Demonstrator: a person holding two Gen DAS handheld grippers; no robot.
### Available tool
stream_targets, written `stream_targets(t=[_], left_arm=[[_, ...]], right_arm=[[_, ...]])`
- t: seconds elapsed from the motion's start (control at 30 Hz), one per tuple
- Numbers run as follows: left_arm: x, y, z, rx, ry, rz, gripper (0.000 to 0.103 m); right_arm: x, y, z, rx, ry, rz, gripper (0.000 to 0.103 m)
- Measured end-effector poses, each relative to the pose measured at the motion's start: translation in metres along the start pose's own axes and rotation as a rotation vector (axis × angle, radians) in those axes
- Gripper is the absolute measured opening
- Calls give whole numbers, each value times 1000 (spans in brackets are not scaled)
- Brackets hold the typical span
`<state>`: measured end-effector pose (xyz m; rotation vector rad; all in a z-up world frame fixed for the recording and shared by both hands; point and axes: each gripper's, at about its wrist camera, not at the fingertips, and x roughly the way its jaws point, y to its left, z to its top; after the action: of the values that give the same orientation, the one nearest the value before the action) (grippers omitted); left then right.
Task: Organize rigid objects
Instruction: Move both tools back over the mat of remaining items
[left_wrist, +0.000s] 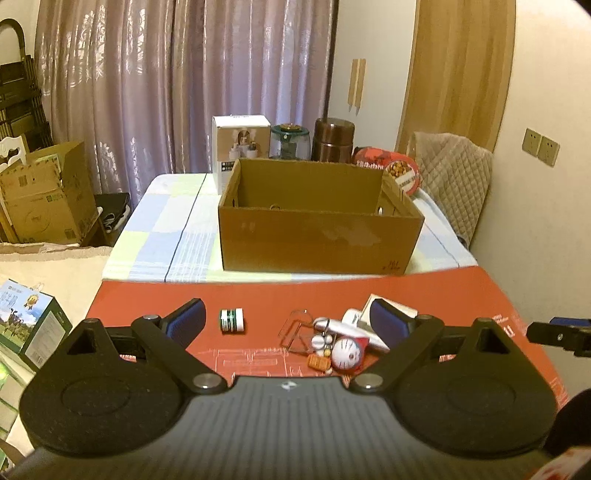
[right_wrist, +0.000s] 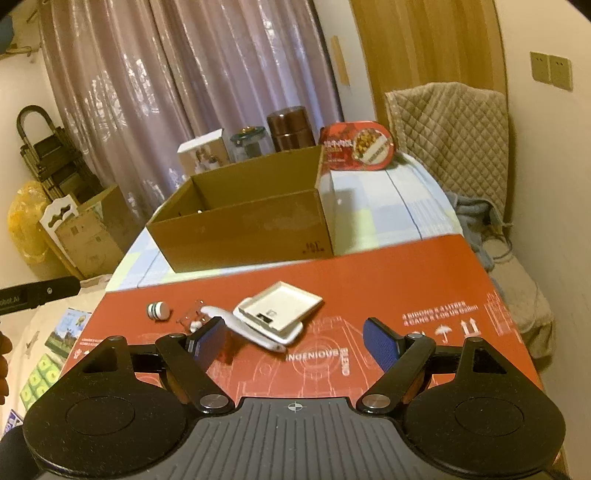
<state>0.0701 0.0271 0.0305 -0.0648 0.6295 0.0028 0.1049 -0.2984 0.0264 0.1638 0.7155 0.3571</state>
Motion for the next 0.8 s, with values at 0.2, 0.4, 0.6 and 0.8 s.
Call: stream_targets(t=[0.2,0.4,0.6,0.8], left_arm=[[2,1,-12,-3,28,-10,93],[7,-1,-17,-5,62,-54,93],[15,-3,-22,-1,84,-71,93],[24,-8,-26,17,105,-71,93]], right_arm=[[-5,-1,-8,1,10,-2,79],[-2,2,-11,-3,19,6,79],[4,2,-13,-1,28,3,79],[12,-1,-16,4,42,-3,79]])
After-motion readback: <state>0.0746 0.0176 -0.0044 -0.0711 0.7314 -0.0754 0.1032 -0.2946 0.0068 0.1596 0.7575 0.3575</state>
